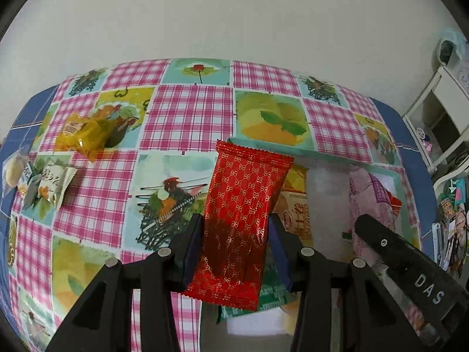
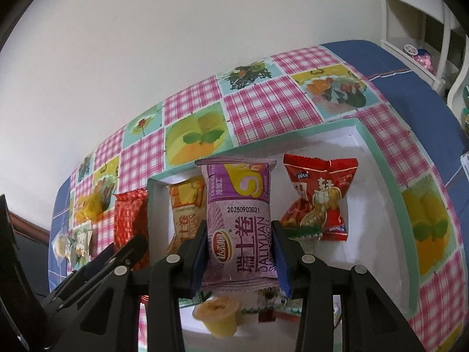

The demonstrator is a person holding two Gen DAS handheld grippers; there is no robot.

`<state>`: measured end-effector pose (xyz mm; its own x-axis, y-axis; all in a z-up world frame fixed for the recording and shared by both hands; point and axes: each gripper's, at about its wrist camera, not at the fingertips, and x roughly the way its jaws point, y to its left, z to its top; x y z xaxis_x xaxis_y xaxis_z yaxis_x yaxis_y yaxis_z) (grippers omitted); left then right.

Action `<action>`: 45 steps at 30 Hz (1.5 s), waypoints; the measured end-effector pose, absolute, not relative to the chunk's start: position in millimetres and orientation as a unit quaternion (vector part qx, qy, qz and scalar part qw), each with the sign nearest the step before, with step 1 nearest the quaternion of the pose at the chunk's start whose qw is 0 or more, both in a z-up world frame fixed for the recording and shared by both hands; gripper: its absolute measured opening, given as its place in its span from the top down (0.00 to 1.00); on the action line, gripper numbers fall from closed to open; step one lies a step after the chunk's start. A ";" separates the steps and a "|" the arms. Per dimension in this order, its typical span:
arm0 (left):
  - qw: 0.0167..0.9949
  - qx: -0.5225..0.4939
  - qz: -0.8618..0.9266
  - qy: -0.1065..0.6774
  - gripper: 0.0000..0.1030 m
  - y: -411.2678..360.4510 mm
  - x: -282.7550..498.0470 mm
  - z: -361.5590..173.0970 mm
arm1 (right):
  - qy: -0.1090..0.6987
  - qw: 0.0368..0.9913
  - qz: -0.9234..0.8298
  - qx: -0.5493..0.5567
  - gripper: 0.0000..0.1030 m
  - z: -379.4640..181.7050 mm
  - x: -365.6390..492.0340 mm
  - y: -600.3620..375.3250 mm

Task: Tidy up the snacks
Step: 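Carry the red wrapper and purple roll pack in both tools over the white tray, then open the right tool to drop the purple pack while the left drops the red wrapper in the tray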

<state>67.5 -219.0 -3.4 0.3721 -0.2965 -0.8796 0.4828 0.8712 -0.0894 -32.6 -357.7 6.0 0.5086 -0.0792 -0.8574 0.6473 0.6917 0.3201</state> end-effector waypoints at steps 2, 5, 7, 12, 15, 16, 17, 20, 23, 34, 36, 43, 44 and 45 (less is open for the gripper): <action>0.821 0.088 -0.236 0.513 0.55 -220.0 72.0 -8.7 | 0.443 0.805 -0.226 0.323 0.58 1.7 -29.3 -362.1; 0.818 0.083 -0.238 0.517 0.55 -220.9 76.2 -13.5 | 0.445 0.803 -0.231 0.324 0.58 -2.0 -25.5 -366.6; 0.818 0.083 -0.240 0.516 0.55 -222.6 76.8 -15.7 | 0.445 0.801 -0.231 0.328 0.57 -5.4 -23.0 -368.9; 0.816 0.089 -0.240 0.518 0.55 -227.2 76.6 -18.2 | 0.451 0.795 -0.237 0.331 0.52 -11.2 -21.3 -369.4; 0.816 0.085 -0.242 0.518 0.55 -225.0 75.5 -13.4 | 0.449 0.796 -0.236 0.331 0.46 -6.7 -22.4 -368.2; 0.816 0.085 -0.243 0.518 0.54 -224.2 75.1 -11.5 | 0.450 0.796 -0.238 0.327 0.46 -3.4 -22.8 -366.7; 0.814 0.083 -0.246 0.520 0.54 -223.3 74.5 -8.4 | 0.451 0.796 -0.240 0.324 0.44 -1.0 -23.6 -364.9; 0.811 0.084 -0.245 0.524 0.51 -218.9 72.9 1.1 | 0.461 0.794 -0.247 0.311 0.38 8.0 -25.7 -359.8; 0.817 0.089 -0.235 0.520 0.49 -211.9 71.6 10.9 | 0.463 0.794 -0.248 0.307 0.36 15.3 -30.2 -356.7; 0.823 0.077 -0.182 0.533 0.13 -178.1 81.0 12.6 | 0.488 0.791 -0.246 0.276 0.20 19.2 -35.0 -341.4; 0.826 0.087 -0.173 0.530 0.10 -175.5 81.2 11.9 | 0.492 0.790 -0.247 0.269 0.15 18.9 -34.0 -338.9; 0.835 0.088 -0.147 0.522 0.05 -162.8 84.3 13.9 | 0.496 0.793 -0.243 0.258 0.00 21.8 -31.8 -330.8; 0.836 0.089 -0.145 0.522 0.05 -161.2 84.4 14.3 | 0.496 0.793 -0.243 0.256 0.00 22.1 -31.5 -329.6; 0.836 0.089 -0.143 0.522 0.05 -159.3 84.2 14.6 | 0.496 0.793 -0.243 0.255 0.00 22.1 -31.5 -328.3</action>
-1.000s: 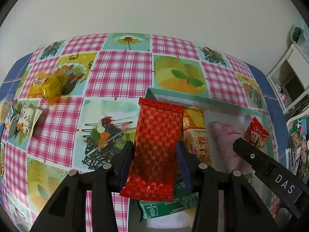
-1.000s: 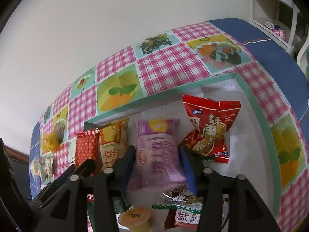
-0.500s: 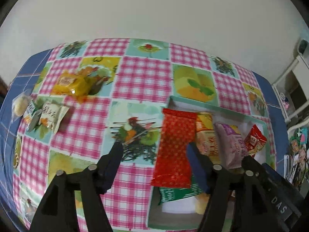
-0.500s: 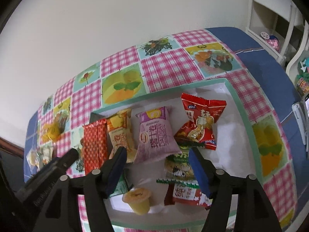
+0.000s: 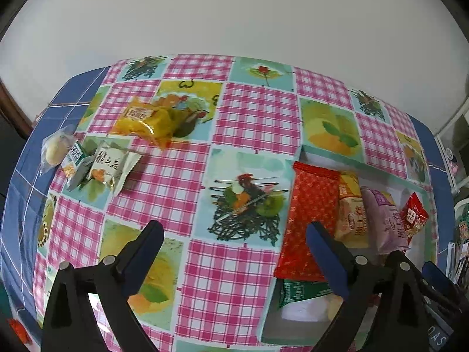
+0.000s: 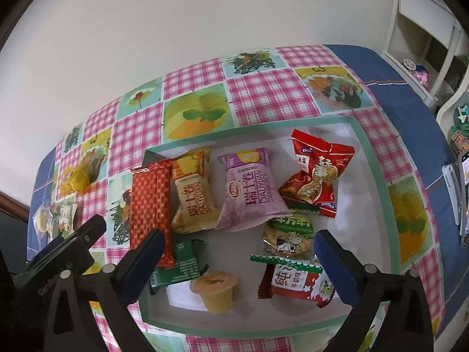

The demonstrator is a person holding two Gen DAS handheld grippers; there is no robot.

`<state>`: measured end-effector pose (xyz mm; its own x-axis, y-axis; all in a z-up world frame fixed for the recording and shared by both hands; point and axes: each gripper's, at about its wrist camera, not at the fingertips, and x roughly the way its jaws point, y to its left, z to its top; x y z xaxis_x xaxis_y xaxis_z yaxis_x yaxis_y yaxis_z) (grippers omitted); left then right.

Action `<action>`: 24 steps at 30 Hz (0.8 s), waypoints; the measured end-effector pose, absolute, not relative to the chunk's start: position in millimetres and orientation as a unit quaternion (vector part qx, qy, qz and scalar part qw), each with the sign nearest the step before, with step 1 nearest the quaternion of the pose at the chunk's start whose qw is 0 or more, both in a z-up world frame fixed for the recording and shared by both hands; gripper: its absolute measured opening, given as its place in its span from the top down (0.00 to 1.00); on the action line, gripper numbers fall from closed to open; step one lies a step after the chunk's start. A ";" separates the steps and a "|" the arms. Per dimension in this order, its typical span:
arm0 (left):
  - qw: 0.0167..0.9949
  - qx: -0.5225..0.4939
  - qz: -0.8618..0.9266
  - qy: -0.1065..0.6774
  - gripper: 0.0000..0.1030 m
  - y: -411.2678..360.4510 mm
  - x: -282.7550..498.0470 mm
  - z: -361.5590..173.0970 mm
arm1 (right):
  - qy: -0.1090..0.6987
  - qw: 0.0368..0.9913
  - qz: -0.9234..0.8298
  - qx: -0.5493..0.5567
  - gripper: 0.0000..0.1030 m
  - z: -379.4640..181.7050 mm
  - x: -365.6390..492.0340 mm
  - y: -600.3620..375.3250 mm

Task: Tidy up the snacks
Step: 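Open the right tool to drop the purple pack while the left drops the red wrapper in the tray, then move the left tool to the bagged bun while the right reaches the yellow bread pack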

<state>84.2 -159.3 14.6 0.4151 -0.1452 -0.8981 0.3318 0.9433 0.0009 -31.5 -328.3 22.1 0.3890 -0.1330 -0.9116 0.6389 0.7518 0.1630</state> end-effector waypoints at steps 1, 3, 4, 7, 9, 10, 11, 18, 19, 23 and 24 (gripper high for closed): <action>0.837 0.090 -0.140 0.521 0.05 -157.6 84.2 14.7 | 0.496 0.794 -0.243 0.255 0.00 22.0 -31.5 -327.1; 0.837 0.093 -0.136 0.522 0.05 -156.2 83.9 14.3 | 0.494 0.794 -0.244 0.258 0.00 21.9 -32.5 -325.4; 0.836 0.094 -0.135 0.523 0.05 -155.6 84.2 13.6 | 0.494 0.793 -0.245 0.259 0.00 22.0 -33.3 -324.8; 0.834 0.094 -0.129 0.529 0.05 -150.8 83.3 11.6 | 0.491 0.794 -0.249 0.258 0.00 23.1 -36.0 -323.0; 0.833 0.093 -0.125 0.530 0.05 -147.6 82.7 11.0 | 0.490 0.795 -0.249 0.256 0.00 24.5 -37.5 -322.1; 0.834 0.094 -0.123 0.530 0.05 -146.6 82.0 11.2 | 0.486 0.798 -0.250 0.255 0.00 26.3 -39.1 -321.0; 0.834 0.096 -0.122 0.529 0.05 -145.3 81.0 11.5 | 0.482 0.800 -0.250 0.254 0.00 27.7 -39.7 -320.6; 0.841 0.094 -0.117 0.519 0.05 -134.3 74.4 20.4 | 0.463 0.816 -0.255 0.237 0.00 39.5 -45.1 -312.1; 0.842 0.096 -0.119 0.517 0.05 -133.1 73.0 21.7 | 0.460 0.817 -0.257 0.233 0.00 41.0 -45.6 -310.9; 0.845 0.088 -0.130 0.512 0.05 -126.5 69.4 26.7 | 0.451 0.819 -0.254 0.248 0.00 44.5 -45.5 -308.2; 0.847 0.085 -0.130 0.509 0.05 -124.6 68.6 28.0 | 0.450 0.819 -0.254 0.249 0.00 45.4 -44.8 -306.8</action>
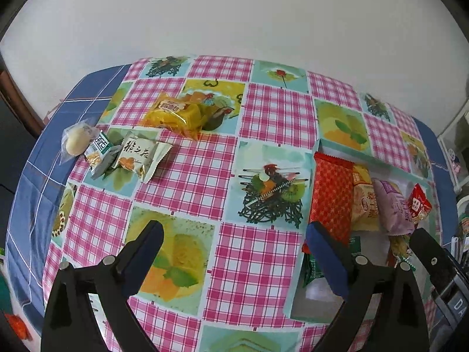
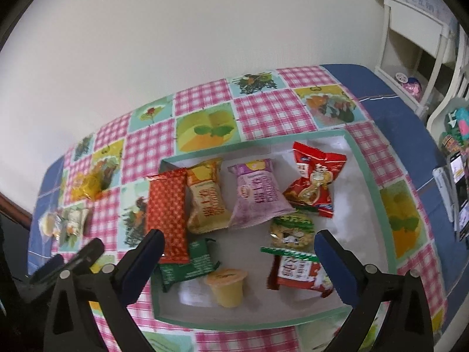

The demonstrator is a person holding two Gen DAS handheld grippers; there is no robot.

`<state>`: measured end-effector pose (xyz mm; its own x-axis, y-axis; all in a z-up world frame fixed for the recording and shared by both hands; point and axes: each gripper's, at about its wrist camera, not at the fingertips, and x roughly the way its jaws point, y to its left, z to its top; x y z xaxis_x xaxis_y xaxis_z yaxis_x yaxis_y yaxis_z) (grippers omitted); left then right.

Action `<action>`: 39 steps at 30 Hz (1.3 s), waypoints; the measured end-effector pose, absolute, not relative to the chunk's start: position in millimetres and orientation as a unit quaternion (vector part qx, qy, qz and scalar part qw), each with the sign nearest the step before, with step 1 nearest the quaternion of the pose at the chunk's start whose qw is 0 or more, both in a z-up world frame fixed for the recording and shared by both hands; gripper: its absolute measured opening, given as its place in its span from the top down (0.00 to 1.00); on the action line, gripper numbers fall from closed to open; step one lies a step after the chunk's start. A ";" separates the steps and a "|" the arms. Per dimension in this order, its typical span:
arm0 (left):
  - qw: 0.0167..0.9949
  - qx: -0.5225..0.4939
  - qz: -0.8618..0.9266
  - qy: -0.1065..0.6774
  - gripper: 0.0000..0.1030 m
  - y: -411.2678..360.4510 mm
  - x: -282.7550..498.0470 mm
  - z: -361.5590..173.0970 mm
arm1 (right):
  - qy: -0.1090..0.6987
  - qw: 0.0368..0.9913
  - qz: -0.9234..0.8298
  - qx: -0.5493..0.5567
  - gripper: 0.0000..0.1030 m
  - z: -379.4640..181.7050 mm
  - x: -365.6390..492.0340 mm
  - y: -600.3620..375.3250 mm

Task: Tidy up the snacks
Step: 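Move the left tool to the bagged bun while the right reaches the yellow bread pack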

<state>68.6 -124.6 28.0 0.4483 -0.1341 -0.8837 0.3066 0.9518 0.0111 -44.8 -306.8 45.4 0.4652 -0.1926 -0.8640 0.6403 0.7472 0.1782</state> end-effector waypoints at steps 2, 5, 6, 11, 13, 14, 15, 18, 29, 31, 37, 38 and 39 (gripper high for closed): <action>0.849 0.080 -0.129 0.505 0.05 -120.6 68.1 28.6 | 0.448 0.821 -0.256 0.245 0.00 47.2 -43.5 -302.8; 0.847 0.075 -0.127 0.510 0.05 -113.9 70.8 28.0 | 0.448 0.822 -0.247 0.248 0.00 47.6 -39.1 -297.6; 0.847 0.072 -0.127 0.510 0.05 -111.3 72.4 29.0 | 0.448 0.823 -0.245 0.250 0.00 47.6 -37.3 -295.4; 0.856 0.091 -0.128 0.493 0.05 -97.8 80.9 40.2 | 0.462 0.818 -0.229 0.254 0.00 40.0 -26.0 -283.3; 0.857 0.078 -0.127 0.493 0.05 -89.4 85.2 43.0 | 0.465 0.817 -0.222 0.258 0.00 37.4 -22.0 -279.1; 0.858 0.075 -0.121 0.493 0.05 -84.5 88.4 43.9 | 0.466 0.817 -0.221 0.259 0.00 36.8 -20.3 -276.9; 0.860 0.077 -0.113 0.492 0.05 -81.5 90.7 44.4 | 0.465 0.817 -0.220 0.260 0.00 37.1 -18.6 -274.3; 0.864 0.092 -0.092 0.487 0.05 -72.1 97.6 43.7 | 0.461 0.822 -0.210 0.259 0.00 37.7 -12.3 -264.8; 0.860 0.052 -0.046 0.506 0.05 -22.2 121.9 31.7 | 0.476 0.843 -0.149 0.204 0.00 38.1 18.7 -206.6; 0.859 0.045 -0.036 0.509 0.05 -15.5 125.2 28.3 | 0.481 0.845 -0.137 0.191 0.00 35.4 25.5 -194.3; 0.860 0.025 -0.015 0.509 0.05 -0.5 130.3 21.4 | 0.486 0.847 -0.109 0.183 0.00 24.0 45.2 -176.0; 0.859 0.025 -0.016 0.512 0.05 -0.2 132.5 18.3 | 0.486 0.847 -0.106 0.186 0.00 22.8 47.3 -175.1; 0.858 0.025 -0.017 0.513 0.05 0.0 134.0 16.1 | 0.486 0.847 -0.104 0.187 0.00 21.6 49.6 -173.9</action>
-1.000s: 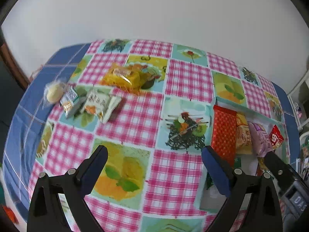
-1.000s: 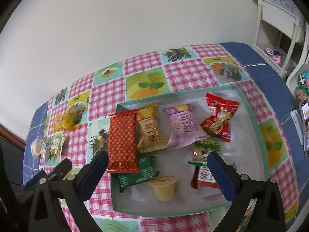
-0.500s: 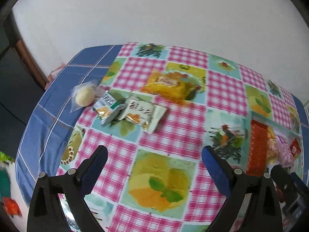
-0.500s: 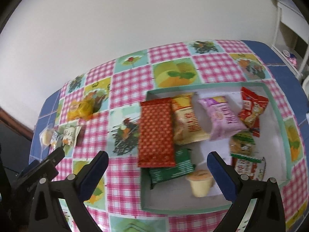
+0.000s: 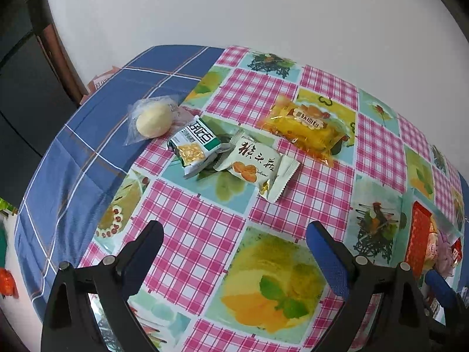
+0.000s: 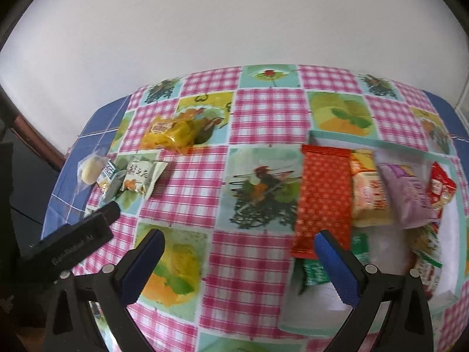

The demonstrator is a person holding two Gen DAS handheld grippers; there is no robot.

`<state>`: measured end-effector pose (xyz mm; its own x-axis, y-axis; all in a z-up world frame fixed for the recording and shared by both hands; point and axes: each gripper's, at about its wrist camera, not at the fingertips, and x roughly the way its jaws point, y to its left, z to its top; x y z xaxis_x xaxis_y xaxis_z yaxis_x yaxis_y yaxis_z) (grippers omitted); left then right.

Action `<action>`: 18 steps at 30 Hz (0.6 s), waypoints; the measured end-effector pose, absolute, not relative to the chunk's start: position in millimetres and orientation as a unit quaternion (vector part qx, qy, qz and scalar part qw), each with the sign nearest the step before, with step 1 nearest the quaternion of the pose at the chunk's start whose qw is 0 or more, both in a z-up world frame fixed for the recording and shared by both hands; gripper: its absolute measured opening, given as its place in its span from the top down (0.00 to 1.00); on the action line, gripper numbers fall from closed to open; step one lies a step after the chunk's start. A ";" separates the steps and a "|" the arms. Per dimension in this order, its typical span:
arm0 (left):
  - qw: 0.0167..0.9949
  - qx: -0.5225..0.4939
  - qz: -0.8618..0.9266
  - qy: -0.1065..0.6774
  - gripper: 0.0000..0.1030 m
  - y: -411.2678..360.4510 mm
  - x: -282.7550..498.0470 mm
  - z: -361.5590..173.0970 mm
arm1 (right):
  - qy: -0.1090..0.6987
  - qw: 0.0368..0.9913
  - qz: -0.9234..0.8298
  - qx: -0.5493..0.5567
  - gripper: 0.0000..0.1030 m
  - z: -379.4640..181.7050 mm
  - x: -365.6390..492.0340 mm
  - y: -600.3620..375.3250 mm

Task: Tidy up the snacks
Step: 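Move the left tool to the bagged bun while the right reaches the yellow bread pack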

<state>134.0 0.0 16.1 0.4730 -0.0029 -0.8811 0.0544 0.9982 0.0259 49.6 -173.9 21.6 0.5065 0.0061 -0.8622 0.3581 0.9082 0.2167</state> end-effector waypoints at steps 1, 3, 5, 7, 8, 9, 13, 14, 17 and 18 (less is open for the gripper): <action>0.857 0.025 -0.017 0.515 0.05 0.2 135.6 14.0 | 0.486 0.848 -0.103 0.188 0.00 19.7 52.6 -172.5; 0.855 0.021 -0.013 0.517 0.05 2.0 139.3 9.5 | 0.488 0.847 -0.103 0.185 0.00 17.4 56.8 -170.6; 0.854 0.017 -0.014 0.520 0.05 3.9 143.2 6.2 | 0.489 0.847 -0.101 0.182 0.00 15.2 60.9 -169.0; 0.851 0.009 -0.017 0.524 0.05 6.8 147.8 3.5 | 0.491 0.847 -0.099 0.179 0.00 13.0 65.3 -167.3; 0.851 0.005 -0.018 0.525 0.05 8.7 150.3 2.5 | 0.492 0.846 -0.099 0.178 0.00 12.0 67.0 -166.7; 0.850 0.001 -0.020 0.526 0.05 10.3 152.1 2.2 | 0.493 0.846 -0.099 0.176 0.00 11.1 68.7 -166.3; 0.849 -0.002 -0.018 0.528 0.05 14.9 158.3 1.5 | 0.498 0.845 -0.097 0.172 0.00 6.2 76.5 -163.9; 0.851 0.004 -0.014 0.526 0.05 15.5 159.7 1.8 | 0.498 0.844 -0.097 0.172 0.00 4.7 78.8 -163.6; 0.853 0.021 -0.013 0.522 0.05 16.9 163.9 1.7 | 0.500 0.843 -0.096 0.171 0.00 2.3 82.8 -162.9; 0.853 0.024 -0.016 0.521 0.05 17.8 165.2 1.8 | 0.501 0.843 -0.096 0.170 0.00 1.6 84.2 -162.6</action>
<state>165.2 17.8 1.8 0.4575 -0.0023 -0.8892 0.0516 0.9984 0.0239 84.2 -162.6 1.6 0.4794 0.0075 -0.8775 0.3329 0.9237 0.1898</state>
